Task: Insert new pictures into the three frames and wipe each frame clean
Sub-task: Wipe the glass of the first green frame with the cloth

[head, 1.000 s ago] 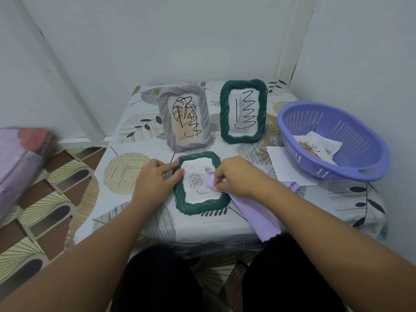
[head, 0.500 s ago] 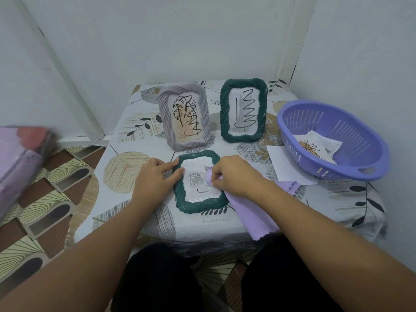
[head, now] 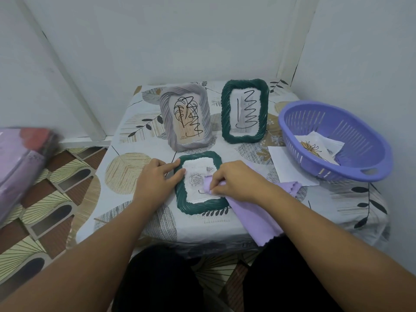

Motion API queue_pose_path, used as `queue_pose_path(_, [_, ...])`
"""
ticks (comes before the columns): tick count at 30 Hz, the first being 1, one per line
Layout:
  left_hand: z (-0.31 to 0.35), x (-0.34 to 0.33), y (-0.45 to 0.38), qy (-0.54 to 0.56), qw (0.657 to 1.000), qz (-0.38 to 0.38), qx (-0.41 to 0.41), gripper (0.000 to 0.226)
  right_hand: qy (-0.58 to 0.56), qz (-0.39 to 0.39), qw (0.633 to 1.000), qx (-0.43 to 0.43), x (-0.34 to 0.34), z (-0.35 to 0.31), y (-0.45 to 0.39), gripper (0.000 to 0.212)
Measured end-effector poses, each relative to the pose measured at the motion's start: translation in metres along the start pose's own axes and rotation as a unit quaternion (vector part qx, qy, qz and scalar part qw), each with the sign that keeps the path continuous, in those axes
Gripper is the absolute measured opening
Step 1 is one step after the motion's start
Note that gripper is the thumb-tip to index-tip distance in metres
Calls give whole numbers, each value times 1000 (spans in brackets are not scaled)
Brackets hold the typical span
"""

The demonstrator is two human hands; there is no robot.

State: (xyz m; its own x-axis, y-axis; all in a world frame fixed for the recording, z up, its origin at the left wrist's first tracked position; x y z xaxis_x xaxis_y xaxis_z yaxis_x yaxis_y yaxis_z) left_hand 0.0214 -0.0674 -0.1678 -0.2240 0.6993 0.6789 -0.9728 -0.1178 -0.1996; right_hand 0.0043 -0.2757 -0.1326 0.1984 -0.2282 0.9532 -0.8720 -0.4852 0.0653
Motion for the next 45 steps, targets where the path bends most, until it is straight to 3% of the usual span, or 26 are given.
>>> queue_pose_path(4, [0, -1, 0, -5, 1000, -1, 0, 46, -10, 46, 998, -29, 4, 6, -10, 5])
queue_pose_path(9, [-2, -1, -1, -5, 1000, 0, -1, 45, -67, 1, 998, 17, -3, 2, 2, 7])
queue_pose_path(14, [-2, -1, -1, -9, 1000, 1, -2, 45, -71, 49, 996, 0, 3, 4, -8, 7])
queue_pose_path(19, [-1, -1, -1, -1, 1000, 4, -4, 44, -101, -7, 995, 28, -6, -1, 2, 6])
queue_pose_path(25, [-1, -1, -1, 0, 1000, 6, -9, 44, -58, 58, 997, -8, -1, 5, -8, 4])
queue_pose_path(30, [-2, -1, -2, 0, 1000, 5, -7, 44, -86, 5, 996, 21, -7, 4, 2, 8])
queue_pose_path(35, [0, -1, -1, -7, 1000, 5, -6, 44, -69, 51, 996, 1, -4, -2, -10, 5])
queue_pose_path(40, [-1, 0, -1, -4, 1000, 5, -7, 44, -100, -20, 994, 25, -13, -2, -1, 6])
queue_pose_path(45, [0, -1, -2, -10, 1000, 3, -8, 46, -78, 49, 996, -4, -3, 2, -13, 7])
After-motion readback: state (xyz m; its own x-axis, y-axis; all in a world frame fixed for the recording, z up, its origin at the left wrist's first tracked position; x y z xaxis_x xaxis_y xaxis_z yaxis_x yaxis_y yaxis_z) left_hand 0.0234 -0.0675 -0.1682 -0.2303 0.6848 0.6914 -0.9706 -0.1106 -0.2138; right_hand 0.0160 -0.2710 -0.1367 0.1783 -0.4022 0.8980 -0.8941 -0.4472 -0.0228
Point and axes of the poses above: each hand's wrist, its own y-axis away from the middle knuckle, its own x-axis out of the back of the hand, z = x × y, the point moved 10 cm from there along -y, towards the middle knuckle, and after that the axes turned 11 degrees about y, right-handed, at the moved point
